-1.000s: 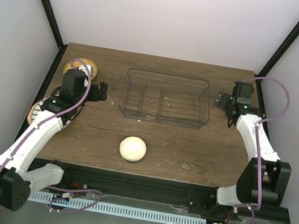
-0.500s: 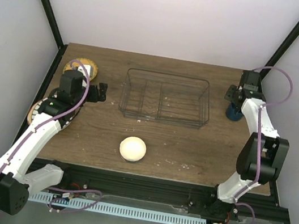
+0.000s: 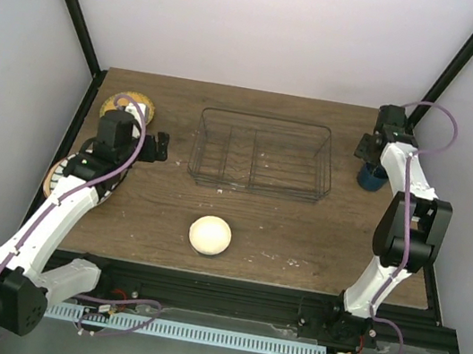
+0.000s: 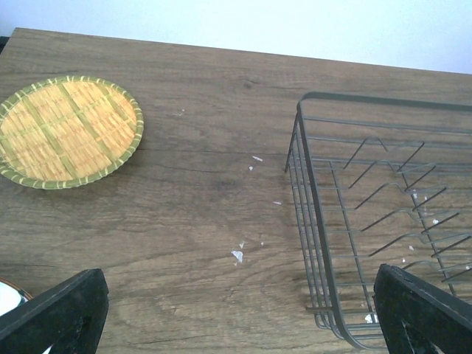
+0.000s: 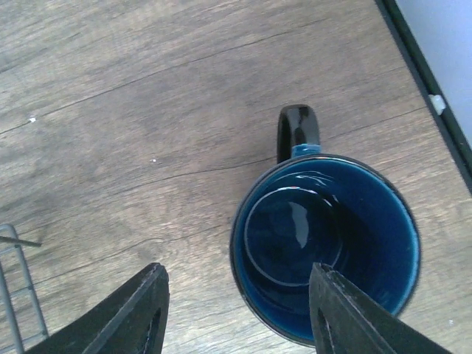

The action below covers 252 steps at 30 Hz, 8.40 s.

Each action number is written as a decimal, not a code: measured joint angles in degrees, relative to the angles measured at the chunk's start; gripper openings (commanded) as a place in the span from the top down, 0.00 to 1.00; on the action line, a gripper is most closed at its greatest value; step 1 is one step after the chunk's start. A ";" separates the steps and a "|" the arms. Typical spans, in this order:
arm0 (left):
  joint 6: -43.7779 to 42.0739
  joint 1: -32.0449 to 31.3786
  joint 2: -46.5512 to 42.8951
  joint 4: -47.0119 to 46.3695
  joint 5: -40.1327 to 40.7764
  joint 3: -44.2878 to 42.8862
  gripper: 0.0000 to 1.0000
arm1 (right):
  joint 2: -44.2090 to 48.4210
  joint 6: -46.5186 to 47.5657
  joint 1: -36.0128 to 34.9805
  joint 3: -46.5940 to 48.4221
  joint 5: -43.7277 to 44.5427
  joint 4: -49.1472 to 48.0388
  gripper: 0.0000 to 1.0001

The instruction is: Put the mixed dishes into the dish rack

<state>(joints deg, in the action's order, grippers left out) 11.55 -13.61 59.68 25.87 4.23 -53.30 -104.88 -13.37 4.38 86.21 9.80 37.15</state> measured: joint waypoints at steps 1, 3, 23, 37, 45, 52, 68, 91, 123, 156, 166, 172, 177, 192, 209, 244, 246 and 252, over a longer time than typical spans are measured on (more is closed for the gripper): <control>-0.07 0.00 0.17 -0.02 -0.04 0.00 0.00 | -0.04 0.02 0.00 0.22 0.59 0.37 0.46; -0.17 0.00 0.46 0.00 -0.07 0.00 0.00 | -0.04 0.00 0.00 0.28 2.05 1.16 0.44; -0.35 0.00 0.68 -0.04 -1.33 0.09 0.00 | 1.36 -1.20 8.09 -7.54 4.17 1.25 0.41; -0.90 0.00 1.36 -0.02 -1.51 0.20 0.00 | -1.11 -1.07 9.31 -10.12 0.26 -6.84 0.49; -0.87 0.00 1.88 0.00 -1.51 0.20 0.00 | -3.37 -0.70 9.66 -13.33 -2.19 -8.24 0.81; -0.85 0.00 1.88 0.04 -1.51 0.20 0.00 | -2.93 -0.63 9.64 -13.70 -3.98 -8.87 0.99; 2.89 0.00 2.14 -0.07 -14.80 -0.31 0.00 | 16.83 3.74 7.67 -22.21 -0.11 -10.91 0.99; 23.96 -6.05 14.12 -7.89 -43.87 -9.11 0.00 | 35.17 44.30 -47.65 -55.60 35.36 -72.41 0.99; 39.45 -15.61 23.30 -27.30 -51.49 -5.77 0.19 | 20.55 73.99 -57.79 -60.22 42.32 -114.49 0.99; 40.85 -16.87 25.16 -33.35 -55.30 -4.04 0.64 | 28.11 63.10 -61.16 -59.69 42.53 -102.88 0.99; 41.66 -16.85 26.43 -34.88 -56.72 -3.56 0.73 | 27.56 61.11 -61.16 -59.74 42.58 -100.10 0.99; 42.23 -16.41 27.32 -35.19 -56.59 -3.32 0.81 | 23.82 64.50 -61.16 -59.74 43.47 -105.94 0.99; 44.96 -16.06 27.34 -33.86 -56.15 -3.15 0.96 | 21.86 67.58 -61.20 -59.76 43.47 -109.09 0.99; 43.71 -15.93 27.32 -31.56 -55.45 -3.26 1.00 | 19.76 69.02 -61.22 -59.82 43.60 -111.82 0.97; 37.83 -16.06 28.63 -31.41 -54.23 -5.75 1.00 | 21.05 62.79 -59.04 -59.82 42.03 -107.16 0.68; 26.56 -9.64 38.93 -31.47 -51.47 -21.18 1.00 | 39.69 42.77 -58.05 -62.40 49.46 -87.52 0.00; 22.18 -9.70 40.19 -29.53 -49.29 -23.28 1.00 | 43.12 35.39 -57.96 -60.46 50.14 -77.70 0.00; 9.99 -11.30 44.65 -26.84 -40.76 -25.57 1.00 | 48.22 15.61 -57.81 -52.94 52.11 -51.15 0.00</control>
<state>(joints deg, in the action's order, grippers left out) 21.54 -24.91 104.33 -0.97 -36.53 -78.87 -56.66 2.24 -53.43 33.28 61.91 -14.00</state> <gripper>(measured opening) 0.135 0.998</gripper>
